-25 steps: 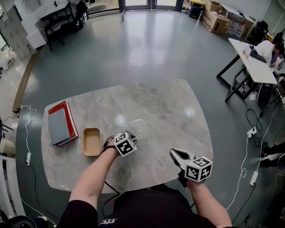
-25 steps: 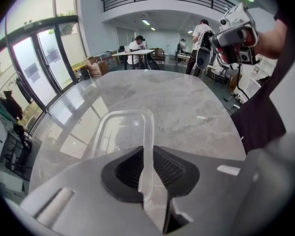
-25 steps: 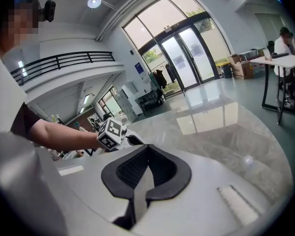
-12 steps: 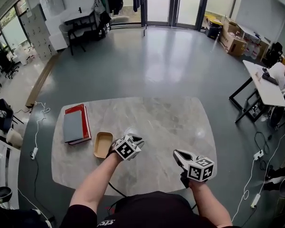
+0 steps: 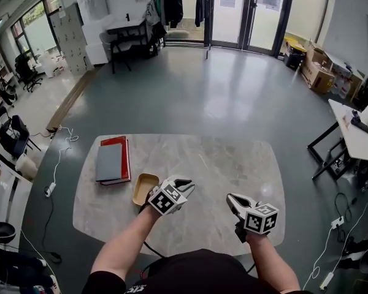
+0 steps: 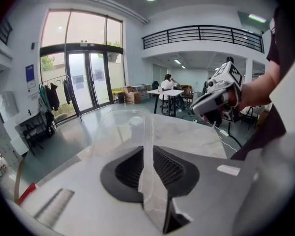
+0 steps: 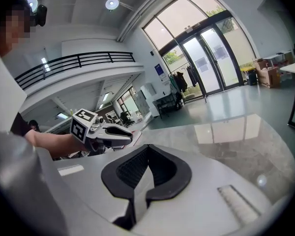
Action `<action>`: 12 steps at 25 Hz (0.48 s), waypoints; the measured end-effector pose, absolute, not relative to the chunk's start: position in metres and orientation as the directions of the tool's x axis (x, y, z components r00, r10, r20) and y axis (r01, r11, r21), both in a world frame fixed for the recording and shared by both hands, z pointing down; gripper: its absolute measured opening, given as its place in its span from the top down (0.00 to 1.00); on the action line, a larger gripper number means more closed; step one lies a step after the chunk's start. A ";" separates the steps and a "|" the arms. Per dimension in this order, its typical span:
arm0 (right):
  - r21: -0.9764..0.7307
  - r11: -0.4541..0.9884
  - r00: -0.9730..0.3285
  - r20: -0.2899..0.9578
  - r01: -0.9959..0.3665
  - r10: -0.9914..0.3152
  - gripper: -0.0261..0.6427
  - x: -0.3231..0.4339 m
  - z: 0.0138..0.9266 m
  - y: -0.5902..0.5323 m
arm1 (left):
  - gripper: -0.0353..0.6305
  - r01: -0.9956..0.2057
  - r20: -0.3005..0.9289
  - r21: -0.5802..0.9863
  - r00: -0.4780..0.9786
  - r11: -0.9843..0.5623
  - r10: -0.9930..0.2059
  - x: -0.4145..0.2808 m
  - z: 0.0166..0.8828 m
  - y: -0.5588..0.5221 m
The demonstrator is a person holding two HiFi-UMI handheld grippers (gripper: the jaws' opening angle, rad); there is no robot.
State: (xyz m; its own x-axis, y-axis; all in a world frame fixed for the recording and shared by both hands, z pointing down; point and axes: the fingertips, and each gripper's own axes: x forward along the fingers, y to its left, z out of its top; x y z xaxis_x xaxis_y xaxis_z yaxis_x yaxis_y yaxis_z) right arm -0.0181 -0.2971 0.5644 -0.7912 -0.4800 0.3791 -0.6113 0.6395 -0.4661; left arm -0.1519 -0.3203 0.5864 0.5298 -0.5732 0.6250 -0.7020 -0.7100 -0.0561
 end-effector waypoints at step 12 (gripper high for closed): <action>-0.410 0.734 -0.841 0.282 -0.541 -0.462 0.94 -0.063 0.512 -0.317 | 0.85 -0.851 0.415 -0.041 0.462 -0.523 -0.784 -0.205 0.499 -0.307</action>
State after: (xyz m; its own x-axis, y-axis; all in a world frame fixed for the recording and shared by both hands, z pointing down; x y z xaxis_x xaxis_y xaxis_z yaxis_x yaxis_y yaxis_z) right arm -0.0628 -0.3173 0.5121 -0.8408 -0.4624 0.2817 -0.5411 0.7342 -0.4100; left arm -0.2047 -0.3069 0.4990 0.4620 -0.7837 0.4151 -0.8511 -0.5235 -0.0410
